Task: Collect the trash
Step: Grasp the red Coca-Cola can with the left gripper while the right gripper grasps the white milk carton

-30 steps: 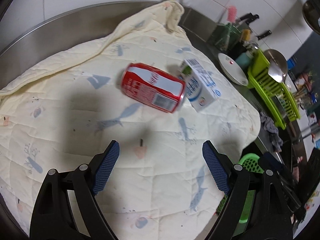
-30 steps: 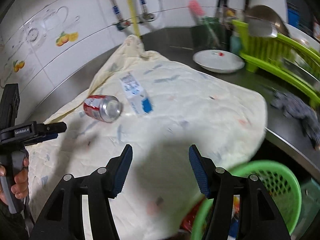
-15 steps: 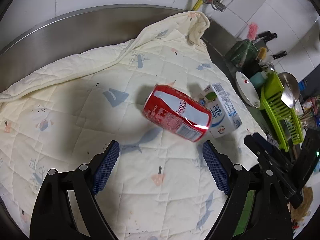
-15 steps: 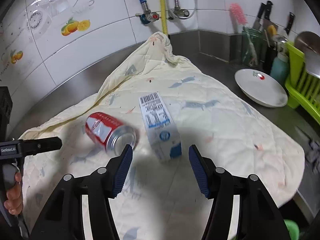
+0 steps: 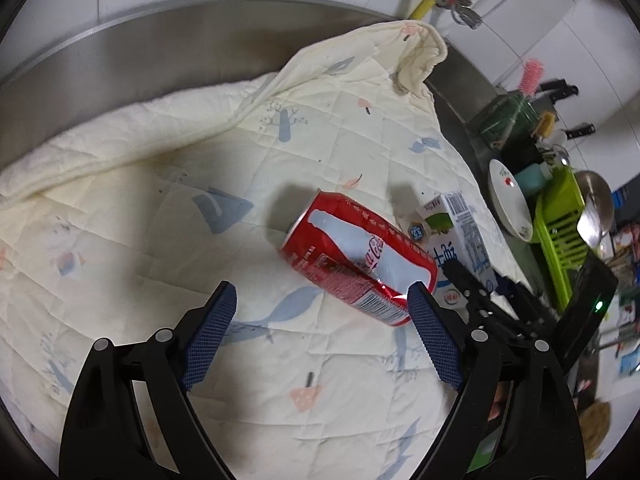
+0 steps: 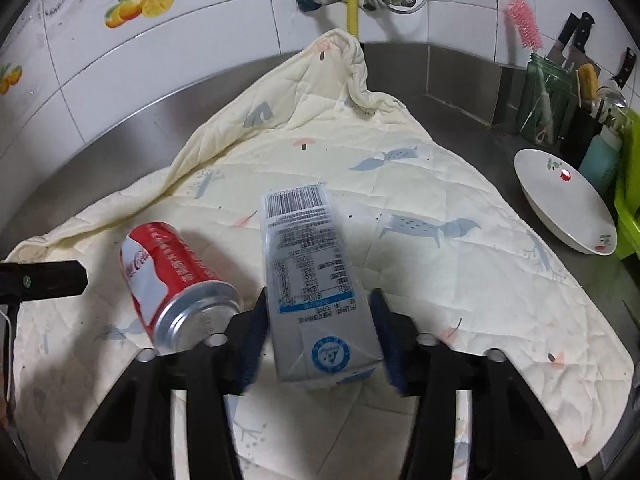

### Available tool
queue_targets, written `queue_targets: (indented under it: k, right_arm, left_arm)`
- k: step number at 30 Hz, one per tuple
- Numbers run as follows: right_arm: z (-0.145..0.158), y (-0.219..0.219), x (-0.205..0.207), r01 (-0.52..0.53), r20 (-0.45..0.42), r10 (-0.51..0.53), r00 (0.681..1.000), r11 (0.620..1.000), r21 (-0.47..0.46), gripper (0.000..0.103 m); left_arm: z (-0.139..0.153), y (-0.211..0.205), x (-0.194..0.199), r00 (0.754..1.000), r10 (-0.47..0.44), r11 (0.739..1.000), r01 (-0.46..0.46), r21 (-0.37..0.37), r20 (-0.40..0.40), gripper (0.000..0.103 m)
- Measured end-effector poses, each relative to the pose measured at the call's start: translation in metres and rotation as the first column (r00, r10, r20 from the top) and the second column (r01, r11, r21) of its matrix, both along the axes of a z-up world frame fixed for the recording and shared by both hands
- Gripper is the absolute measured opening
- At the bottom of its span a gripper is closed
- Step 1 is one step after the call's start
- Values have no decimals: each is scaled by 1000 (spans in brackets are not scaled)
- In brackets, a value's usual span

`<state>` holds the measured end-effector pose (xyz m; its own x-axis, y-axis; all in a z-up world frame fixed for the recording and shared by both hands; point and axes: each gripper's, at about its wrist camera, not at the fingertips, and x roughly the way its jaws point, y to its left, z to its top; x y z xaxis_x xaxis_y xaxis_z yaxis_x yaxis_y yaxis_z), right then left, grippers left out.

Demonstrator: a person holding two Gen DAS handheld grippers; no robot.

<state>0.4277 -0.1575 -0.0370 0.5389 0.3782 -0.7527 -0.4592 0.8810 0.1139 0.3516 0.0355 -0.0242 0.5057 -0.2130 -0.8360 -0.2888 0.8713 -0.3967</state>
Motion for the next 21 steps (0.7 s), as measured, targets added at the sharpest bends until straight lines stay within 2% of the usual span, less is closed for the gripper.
queue_targets:
  k: [3, 9, 14, 21]
  right_arm:
    - [1, -4, -6, 6, 14, -6, 1000, 1000, 4, 45]
    - [10, -26, -29, 13, 28, -13, 1000, 1000, 24, 42]
    - [14, -49, -50, 34, 44, -34, 998, 999, 16, 41]
    - [15, -70, -69, 41, 50, -43, 998, 998, 42, 41]
  left_arm:
    - [-3, -5, 6, 1000, 18, 999, -18, -38, -8, 86]
    - [-7, -17, 19, 998, 55, 996, -56, -65, -9, 90]
    - [-16, -23, 34, 993, 110, 990, -114, -84, -44, 90]
    - [-28, -26, 49, 979, 184, 979, -190, -74, -85, 90]
